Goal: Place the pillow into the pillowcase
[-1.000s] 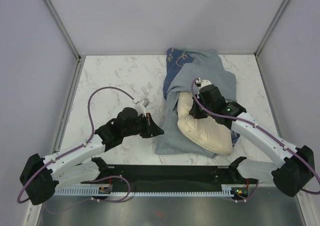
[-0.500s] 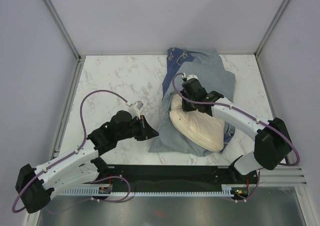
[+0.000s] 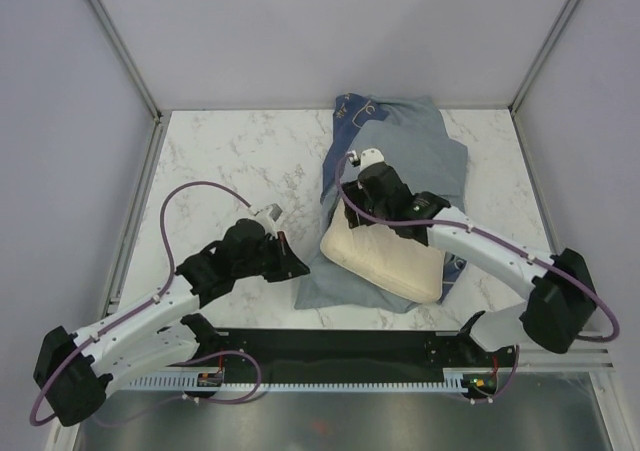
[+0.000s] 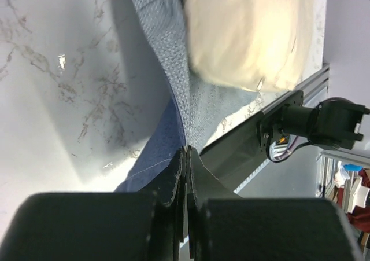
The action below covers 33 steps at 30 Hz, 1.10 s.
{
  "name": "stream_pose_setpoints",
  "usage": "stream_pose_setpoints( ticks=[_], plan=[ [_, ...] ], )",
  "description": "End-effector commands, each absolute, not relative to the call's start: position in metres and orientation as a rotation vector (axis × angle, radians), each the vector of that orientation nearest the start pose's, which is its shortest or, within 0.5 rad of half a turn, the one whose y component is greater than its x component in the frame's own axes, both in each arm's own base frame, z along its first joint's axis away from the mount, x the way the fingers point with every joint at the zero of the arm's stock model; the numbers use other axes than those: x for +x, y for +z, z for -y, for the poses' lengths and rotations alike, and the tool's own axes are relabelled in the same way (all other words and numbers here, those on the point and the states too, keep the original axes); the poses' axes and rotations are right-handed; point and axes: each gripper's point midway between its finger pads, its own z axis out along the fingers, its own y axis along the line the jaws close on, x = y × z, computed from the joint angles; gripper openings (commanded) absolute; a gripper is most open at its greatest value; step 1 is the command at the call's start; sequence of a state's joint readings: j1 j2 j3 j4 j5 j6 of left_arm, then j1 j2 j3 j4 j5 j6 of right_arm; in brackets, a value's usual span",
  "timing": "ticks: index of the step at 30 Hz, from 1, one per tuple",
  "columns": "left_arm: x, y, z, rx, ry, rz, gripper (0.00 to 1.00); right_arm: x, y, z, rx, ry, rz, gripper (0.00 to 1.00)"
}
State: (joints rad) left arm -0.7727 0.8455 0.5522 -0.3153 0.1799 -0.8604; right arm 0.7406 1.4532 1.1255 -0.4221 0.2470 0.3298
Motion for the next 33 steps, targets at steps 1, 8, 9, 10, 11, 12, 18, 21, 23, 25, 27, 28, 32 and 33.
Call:
stream_pose_setpoints(
  ticks=[1,8,9,10,11,12,18,21,23,25,27,28,32,33],
  plan=[
    [0.159,0.136,0.240,0.056,-1.080,-2.432,0.02,0.292,0.200,-0.254,-0.482,0.386,-2.112,0.73],
    [0.186,0.151,0.219,0.009,-1.151,-2.379,0.02,0.234,0.186,-0.262,-0.708,0.359,-2.077,0.98],
    [0.193,0.156,0.213,-0.002,-1.146,-2.364,0.02,0.225,0.172,-0.264,-0.755,0.327,-2.091,0.98],
    [0.194,0.157,0.211,-0.004,-1.144,-2.367,0.02,0.223,0.166,-0.265,-0.764,0.296,-2.097,0.98],
    [0.195,0.158,0.212,0.001,-1.152,-2.371,0.02,0.221,0.159,-0.266,-0.771,0.260,-2.105,0.98],
    [0.196,0.160,0.211,0.006,-1.154,-2.367,0.02,0.225,0.148,-0.266,-0.774,0.180,-2.118,0.98],
    [0.217,0.186,0.200,-0.024,-1.178,-2.315,0.02,0.228,0.109,-0.281,-0.862,-0.069,-2.126,0.98],
    [0.230,0.197,0.191,-0.057,-1.201,-2.294,0.02,0.231,0.093,-0.287,-0.901,-0.117,-2.140,0.98],
    [0.238,0.202,0.183,-0.090,-1.203,-2.283,0.02,0.236,0.089,-0.287,-0.896,-0.155,-2.138,0.98],
    [0.257,0.201,0.168,-0.166,-1.152,-2.278,0.02,0.236,0.082,-0.290,-0.906,-0.160,-2.149,0.98],
    [0.274,0.202,0.153,-0.223,-1.098,-2.265,0.02,0.234,0.084,-0.295,-0.905,-0.122,-2.150,0.96],
    [0.282,0.195,0.149,-0.256,-1.080,-2.288,0.02,0.233,0.087,-0.298,-0.905,-0.099,-2.146,0.96],
    [0.317,0.177,0.127,-0.371,-0.915,-2.320,0.02,0.225,0.099,-0.311,-0.921,0.017,-2.143,0.98],
    [0.327,0.180,0.124,-0.372,-0.896,-2.312,0.02,0.224,0.105,-0.314,-0.920,0.043,-2.134,0.98]
  ],
)
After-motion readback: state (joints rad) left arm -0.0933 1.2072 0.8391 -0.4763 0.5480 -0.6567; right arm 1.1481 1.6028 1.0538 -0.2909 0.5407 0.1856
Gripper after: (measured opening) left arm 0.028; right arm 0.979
